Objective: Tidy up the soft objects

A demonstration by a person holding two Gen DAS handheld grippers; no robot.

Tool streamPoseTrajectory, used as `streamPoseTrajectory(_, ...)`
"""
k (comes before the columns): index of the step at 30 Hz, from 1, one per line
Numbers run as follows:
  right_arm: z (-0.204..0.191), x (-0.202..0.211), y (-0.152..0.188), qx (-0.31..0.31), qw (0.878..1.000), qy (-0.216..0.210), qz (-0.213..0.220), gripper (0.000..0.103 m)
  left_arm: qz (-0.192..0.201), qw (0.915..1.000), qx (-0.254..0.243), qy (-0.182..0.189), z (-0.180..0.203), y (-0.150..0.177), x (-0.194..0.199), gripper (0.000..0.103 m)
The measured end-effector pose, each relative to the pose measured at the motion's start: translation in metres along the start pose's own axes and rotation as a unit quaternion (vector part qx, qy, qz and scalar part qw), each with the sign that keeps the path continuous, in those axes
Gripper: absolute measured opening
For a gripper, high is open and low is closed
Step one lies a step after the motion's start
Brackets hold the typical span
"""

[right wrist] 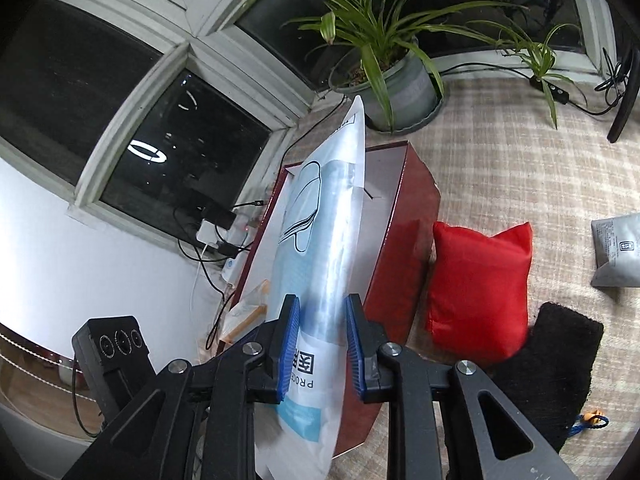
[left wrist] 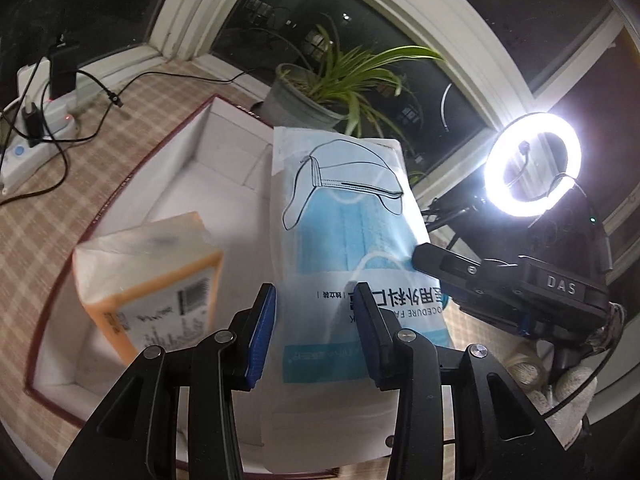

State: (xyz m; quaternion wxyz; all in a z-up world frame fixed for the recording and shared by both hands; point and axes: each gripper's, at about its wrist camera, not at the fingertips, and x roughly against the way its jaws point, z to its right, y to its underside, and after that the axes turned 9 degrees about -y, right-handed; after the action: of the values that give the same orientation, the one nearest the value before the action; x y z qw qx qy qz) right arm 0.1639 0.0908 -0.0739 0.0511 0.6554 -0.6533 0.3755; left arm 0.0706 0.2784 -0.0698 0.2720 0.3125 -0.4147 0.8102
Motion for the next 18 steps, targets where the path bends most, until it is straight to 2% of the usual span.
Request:
streamPoseTrajectory(2,-0.001,-0.001,0.0,-0.001,1.0,-0.001,0.0,0.02,-0.004,1.0,0.001,-0.003,-0.005,-0.002,-0.003,0.035)
streamPoseTrajectory(4,-0.005,-0.002,-0.001,0.002,1.0,-0.009,-0.004,0.014,-0.003,1.0,-0.001,-0.009,-0.008,-0.005,-0.005,0.035)
streamPoseTrajectory(11,-0.025,-0.001,0.002,0.038,0.999,0.003,0.0,0.014,0.014,0.9993,-0.031,-0.017,0.002,-0.005,0.001,0.035)
streamPoseTrajectory(18,-0.023,0.01,0.007,0.052,0.999,0.014,-0.001,0.015,0.02,0.9992,-0.034,-0.012,0.004,-0.004,0.007,0.035)
